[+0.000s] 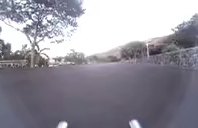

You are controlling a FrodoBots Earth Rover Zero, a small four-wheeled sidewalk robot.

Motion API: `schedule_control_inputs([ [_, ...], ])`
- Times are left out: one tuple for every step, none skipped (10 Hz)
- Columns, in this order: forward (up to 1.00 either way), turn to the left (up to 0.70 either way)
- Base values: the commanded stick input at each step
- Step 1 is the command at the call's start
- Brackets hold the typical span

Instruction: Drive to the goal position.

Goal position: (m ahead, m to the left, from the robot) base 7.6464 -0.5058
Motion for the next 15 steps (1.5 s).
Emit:
schedule_control_inputs([
  [0.7,-0.35],
  [0.7,-0.29],
  [0.7,-0.17],
  [0.7,-0.01],
  [0.7,0.0],
  [0.7,0.0],
  [0.7,0.0],
  [0.7,0.0],
  [0.7,0.0],
  [0.7,0.0],
  [0.7,0.0],
  [0.7,0.0],
  [0.7,0.0],
  [0.7,0.0],
  [0.7,0.0],
])
